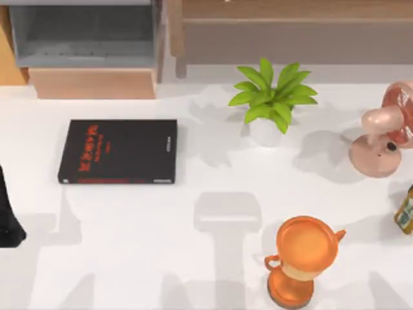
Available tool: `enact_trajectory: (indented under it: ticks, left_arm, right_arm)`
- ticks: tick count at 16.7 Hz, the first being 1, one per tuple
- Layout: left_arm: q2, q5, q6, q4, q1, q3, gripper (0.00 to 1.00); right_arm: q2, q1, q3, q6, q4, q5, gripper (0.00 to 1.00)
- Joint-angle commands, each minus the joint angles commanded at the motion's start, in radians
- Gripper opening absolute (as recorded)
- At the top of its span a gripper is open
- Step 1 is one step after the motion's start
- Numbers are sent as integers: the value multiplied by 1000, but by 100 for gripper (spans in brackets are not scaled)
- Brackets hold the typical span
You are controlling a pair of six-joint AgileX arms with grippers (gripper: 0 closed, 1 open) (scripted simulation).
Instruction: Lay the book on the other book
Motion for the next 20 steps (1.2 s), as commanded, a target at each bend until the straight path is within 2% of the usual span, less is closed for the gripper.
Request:
enact_trajectory:
  ticks: [4,8,20]
  left_arm:
    - [30,-3,-2,11,-7,21,100]
    - [209,-27,-4,72,-37,147,100]
    - [1237,-165,-8,407,-191,822,100]
  right_arm:
    - [0,0,0,0,0,0,100]
    - [0,0,0,0,0,0,100]
    - [0,0,0,0,0,0,100]
